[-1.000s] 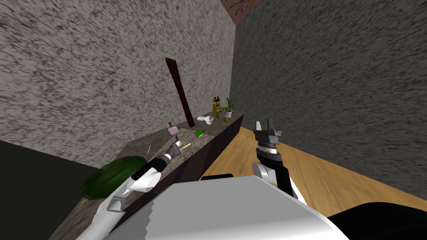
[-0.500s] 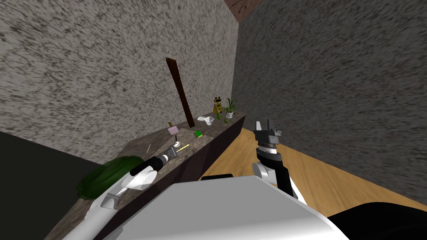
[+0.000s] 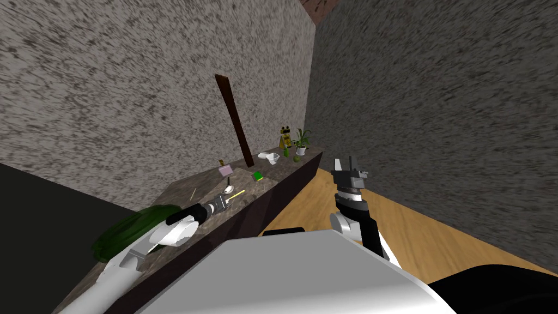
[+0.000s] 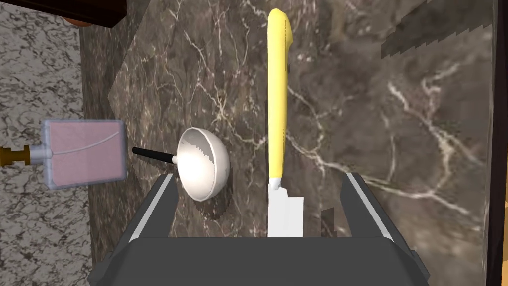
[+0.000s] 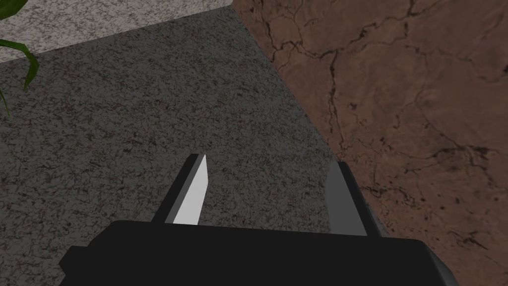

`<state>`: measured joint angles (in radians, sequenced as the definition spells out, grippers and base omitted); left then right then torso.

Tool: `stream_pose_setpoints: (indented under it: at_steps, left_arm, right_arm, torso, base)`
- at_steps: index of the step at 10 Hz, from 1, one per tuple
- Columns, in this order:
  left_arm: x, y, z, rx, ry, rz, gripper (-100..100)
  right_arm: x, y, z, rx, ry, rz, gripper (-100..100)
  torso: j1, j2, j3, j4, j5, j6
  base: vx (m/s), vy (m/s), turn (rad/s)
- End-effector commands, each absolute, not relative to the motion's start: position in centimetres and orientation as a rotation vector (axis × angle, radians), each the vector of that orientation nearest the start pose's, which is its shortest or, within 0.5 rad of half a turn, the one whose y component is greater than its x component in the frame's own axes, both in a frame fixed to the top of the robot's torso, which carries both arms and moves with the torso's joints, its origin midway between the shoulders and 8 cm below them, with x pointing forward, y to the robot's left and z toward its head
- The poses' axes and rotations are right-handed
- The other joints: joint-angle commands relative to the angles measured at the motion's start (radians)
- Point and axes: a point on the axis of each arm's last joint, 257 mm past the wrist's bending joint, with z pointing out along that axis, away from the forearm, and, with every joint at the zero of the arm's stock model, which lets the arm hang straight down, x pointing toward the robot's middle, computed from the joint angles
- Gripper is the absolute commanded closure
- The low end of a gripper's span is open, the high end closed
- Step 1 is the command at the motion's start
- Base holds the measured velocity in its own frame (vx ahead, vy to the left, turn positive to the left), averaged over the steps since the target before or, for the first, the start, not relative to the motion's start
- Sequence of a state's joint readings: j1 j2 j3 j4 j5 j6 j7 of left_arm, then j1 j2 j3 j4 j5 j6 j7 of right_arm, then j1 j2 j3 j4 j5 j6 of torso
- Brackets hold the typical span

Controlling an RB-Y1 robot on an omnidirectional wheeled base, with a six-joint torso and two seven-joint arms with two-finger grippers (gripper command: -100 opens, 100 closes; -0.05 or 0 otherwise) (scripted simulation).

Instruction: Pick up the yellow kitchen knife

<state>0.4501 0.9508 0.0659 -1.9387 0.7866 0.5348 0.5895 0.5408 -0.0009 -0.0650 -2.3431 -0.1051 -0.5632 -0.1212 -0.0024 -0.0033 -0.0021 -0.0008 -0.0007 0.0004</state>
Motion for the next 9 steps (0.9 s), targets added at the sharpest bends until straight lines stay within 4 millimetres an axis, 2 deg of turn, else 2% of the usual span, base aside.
stream_pose_setpoints:
  at_steps: [1,2,3,4,5,7,8,9]
  left_arm:
    - [37.6,44.4,-29.5,-2.113,1.370,-0.958,-100]
    - [37.2,45.0,-29.7,-2.144,1.366,-0.928,-100]
    - [37.5,44.6,-29.5,-2.123,1.369,-0.948,-100]
    - [37.4,44.7,-29.6,-2.129,1.368,-0.943,0]
    - [37.4,45.0,-30.5,-2.132,1.353,-0.940,-100]
    - [37.3,45.0,-30.7,-2.134,1.351,-0.939,-100]
    - [37.3,45.0,-30.7,-2.133,1.351,-0.939,100]
    - [37.3,45.0,-30.7,-2.133,1.351,-0.939,100]
  right_arm:
    - [31.0,-31.1,5.3,0.671,0.451,1.421,0]
    - [31.0,-31.1,5.3,0.671,0.451,1.421,0]
    - [31.0,-31.1,5.3,0.671,0.451,1.421,0]
    - [31.0,-31.1,5.3,0.671,0.451,1.421,0]
    - [31.0,-31.1,5.3,0.671,0.451,1.421,0]
    - [31.0,-31.1,5.3,0.671,0.451,1.421,0]
    - [31.0,-31.1,5.3,0.671,0.451,1.421,0]
    - [31.0,-31.1,5.3,0.671,0.451,1.421,0]
  torso:
    - [0.000,0.000,0.000,0.000,0.000,0.000]
    - [0.000,0.000,0.000,0.000,0.000,0.000]
    - [0.001,0.000,0.000,0.000,0.000,0.000]
    - [0.002,0.001,0.001,0.000,0.001,0.000]
    - [0.003,0.002,0.001,0.000,0.001,0.000]
    - [0.004,-0.001,0.000,0.000,0.001,0.000]
    - [0.004,0.000,0.000,0.000,0.001,0.000]
    - [0.004,0.002,0.001,0.000,0.001,0.000]
  base:
    - [0.034,-0.048,0.047]
    - [0.031,-0.046,0.060]
    - [0.014,-0.021,0.016]
    - [0.000,0.000,0.000]
    - [0.031,0.001,-0.085]
    - [0.043,0.003,-0.047]
    - [0.000,0.000,0.000]
    - [0.000,0.000,0.000]
